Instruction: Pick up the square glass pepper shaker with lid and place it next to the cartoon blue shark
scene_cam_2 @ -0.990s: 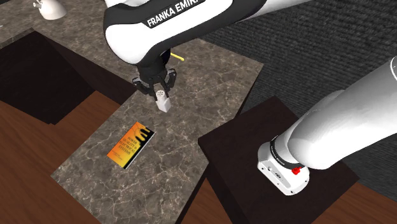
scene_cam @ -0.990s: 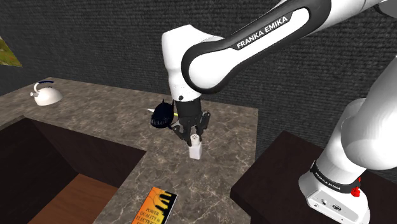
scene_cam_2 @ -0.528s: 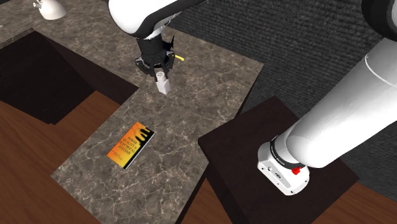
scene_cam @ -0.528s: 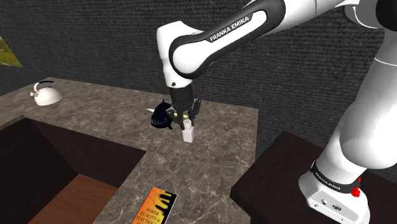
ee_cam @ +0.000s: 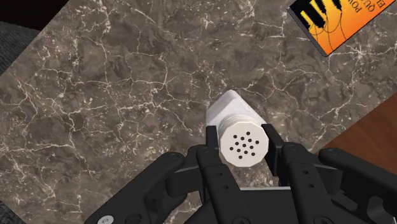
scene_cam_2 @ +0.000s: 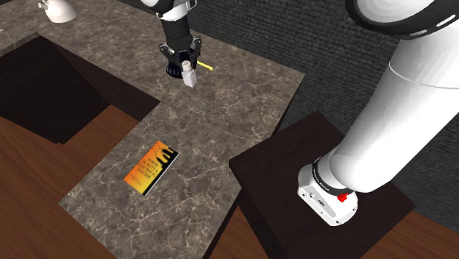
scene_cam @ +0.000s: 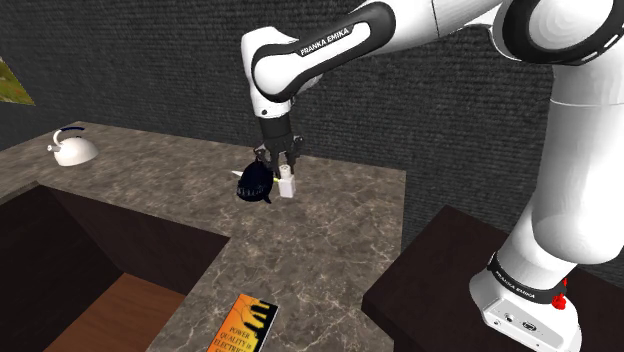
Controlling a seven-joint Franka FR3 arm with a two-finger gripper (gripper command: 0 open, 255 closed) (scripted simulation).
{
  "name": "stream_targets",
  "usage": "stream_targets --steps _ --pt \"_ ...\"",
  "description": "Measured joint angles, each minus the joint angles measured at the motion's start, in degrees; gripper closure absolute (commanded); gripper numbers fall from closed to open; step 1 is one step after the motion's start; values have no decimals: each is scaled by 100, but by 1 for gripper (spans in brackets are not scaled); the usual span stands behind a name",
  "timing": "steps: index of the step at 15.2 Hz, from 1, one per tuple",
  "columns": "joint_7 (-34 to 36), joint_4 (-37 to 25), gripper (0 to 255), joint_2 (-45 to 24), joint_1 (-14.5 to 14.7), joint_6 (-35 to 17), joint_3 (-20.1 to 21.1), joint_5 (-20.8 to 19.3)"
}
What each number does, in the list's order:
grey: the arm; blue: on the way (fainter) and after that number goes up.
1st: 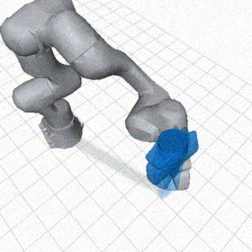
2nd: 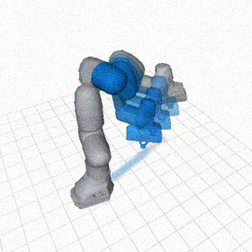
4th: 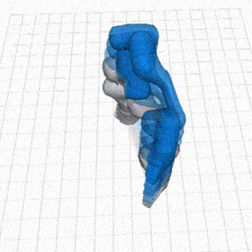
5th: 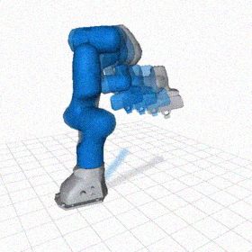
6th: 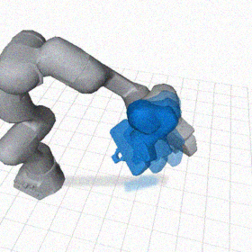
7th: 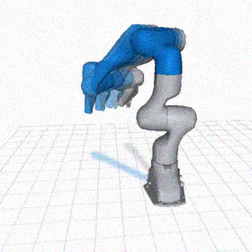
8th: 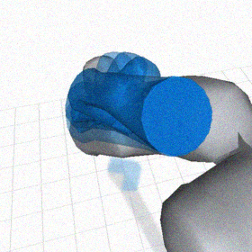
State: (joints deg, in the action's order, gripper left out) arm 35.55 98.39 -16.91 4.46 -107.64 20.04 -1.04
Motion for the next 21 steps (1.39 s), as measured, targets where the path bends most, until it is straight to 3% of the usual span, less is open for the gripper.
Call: stream_targets --steps 8,21 --pt "-456 -2308 255 -1530 -77 843 -306 -392" --pt "-498 -1941 255 -1901 -97 119 -372 -480"
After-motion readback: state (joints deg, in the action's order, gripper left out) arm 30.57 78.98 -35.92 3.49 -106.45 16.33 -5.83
